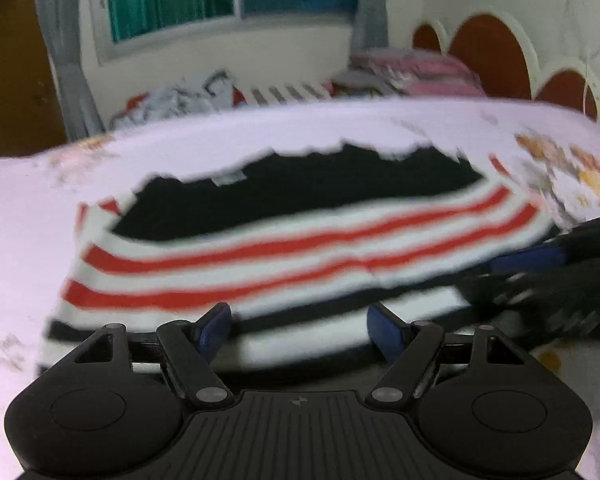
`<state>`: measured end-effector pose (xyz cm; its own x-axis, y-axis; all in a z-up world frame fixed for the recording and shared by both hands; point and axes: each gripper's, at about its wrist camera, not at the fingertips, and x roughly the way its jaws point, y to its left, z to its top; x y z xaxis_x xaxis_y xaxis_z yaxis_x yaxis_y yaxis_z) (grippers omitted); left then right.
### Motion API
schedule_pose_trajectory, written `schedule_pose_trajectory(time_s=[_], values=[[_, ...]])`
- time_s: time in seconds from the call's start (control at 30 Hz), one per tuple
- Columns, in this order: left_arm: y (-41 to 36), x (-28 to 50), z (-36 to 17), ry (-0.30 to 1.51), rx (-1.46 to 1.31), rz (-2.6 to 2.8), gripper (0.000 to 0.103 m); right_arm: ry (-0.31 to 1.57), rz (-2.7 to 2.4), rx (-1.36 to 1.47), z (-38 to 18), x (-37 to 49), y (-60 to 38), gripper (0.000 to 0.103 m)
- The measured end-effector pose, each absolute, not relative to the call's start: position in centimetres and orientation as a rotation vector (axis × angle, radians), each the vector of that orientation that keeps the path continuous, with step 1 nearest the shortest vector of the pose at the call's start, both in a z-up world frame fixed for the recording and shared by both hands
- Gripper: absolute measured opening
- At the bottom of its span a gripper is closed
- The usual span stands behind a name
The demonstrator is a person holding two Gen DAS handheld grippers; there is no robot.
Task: Fold small clothes
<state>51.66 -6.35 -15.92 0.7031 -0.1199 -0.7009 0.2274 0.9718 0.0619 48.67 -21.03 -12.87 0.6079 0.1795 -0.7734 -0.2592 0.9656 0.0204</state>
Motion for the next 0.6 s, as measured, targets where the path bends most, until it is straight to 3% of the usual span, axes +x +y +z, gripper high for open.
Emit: schedule_pose_trajectory(time_s=[0.27, 0.6], values=[[-4.8, 49.5, -16.6, 0.783, 0.143, -0.177, 0.075, 0.875, 0.236, -0.13, -14.0, 45.8, -21.7, 0.033], [7.3, 48.4, -17.1, 0.821, 0.006, 0.055, 0.075, 0.949, 0.012, -0.084, -13.9, 44.6, -32.7, 0.03]])
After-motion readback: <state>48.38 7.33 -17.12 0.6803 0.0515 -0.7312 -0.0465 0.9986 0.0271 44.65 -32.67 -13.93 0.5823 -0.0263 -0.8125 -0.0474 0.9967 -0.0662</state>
